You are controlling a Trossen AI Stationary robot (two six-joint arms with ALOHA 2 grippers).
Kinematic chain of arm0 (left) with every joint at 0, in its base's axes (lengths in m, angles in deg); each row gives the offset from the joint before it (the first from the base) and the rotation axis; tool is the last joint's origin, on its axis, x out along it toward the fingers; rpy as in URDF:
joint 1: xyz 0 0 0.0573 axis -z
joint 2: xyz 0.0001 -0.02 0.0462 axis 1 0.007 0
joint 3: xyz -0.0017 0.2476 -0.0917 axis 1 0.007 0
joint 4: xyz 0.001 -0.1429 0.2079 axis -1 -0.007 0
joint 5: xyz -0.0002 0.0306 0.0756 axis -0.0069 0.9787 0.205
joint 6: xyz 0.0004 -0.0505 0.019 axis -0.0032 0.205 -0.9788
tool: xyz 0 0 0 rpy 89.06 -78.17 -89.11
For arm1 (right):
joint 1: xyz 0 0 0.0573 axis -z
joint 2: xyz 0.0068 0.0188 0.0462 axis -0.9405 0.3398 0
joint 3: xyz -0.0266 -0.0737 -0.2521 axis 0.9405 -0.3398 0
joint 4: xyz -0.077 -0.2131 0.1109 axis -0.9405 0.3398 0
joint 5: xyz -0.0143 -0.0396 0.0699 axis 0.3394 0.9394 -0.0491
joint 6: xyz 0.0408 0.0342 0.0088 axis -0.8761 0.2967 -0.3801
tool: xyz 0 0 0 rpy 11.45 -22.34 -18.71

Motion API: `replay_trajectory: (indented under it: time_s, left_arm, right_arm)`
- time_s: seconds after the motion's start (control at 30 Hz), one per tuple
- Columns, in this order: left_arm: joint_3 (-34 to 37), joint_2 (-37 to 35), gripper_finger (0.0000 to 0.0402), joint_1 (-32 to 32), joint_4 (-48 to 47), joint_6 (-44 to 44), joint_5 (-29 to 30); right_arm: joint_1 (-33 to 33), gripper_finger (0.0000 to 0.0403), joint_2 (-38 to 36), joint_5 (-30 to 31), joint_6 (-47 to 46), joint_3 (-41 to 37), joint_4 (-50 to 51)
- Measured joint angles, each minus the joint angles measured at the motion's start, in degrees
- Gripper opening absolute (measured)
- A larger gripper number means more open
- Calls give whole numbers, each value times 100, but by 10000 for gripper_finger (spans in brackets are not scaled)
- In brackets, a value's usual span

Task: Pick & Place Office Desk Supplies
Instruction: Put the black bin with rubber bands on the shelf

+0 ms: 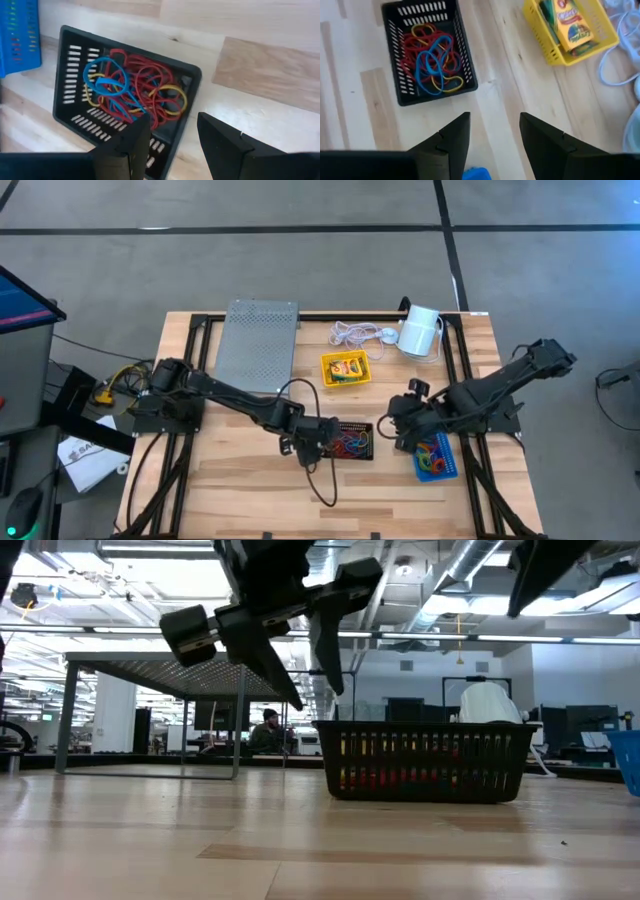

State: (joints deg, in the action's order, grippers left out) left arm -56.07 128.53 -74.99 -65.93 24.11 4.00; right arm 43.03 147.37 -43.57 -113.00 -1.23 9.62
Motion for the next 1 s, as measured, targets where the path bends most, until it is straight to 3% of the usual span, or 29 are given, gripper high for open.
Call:
replay_trajectory:
  time_s: [0.37,0.6,0.73,0.9,1.0]
  left_arm:
    - [7,611,158,-4,271,-305,447]
    - [5,843,155,-7,369,-306,244]
    - [9,866,119,-7,363,-206,100]
    - [9,866,24,-22,389,-164,36]
    - [9,864,8,-22,417,1,44]
  right_arm:
    - [60,169,-55,-171,24,-154,-360]
    - [49,168,-45,-167,39,-156,-382]
    - [49,168,-46,-162,39,-156,-420]
    - [49,168,-44,-155,39,-156,-473]
    - [48,168,-44,-155,39,-156,-476]
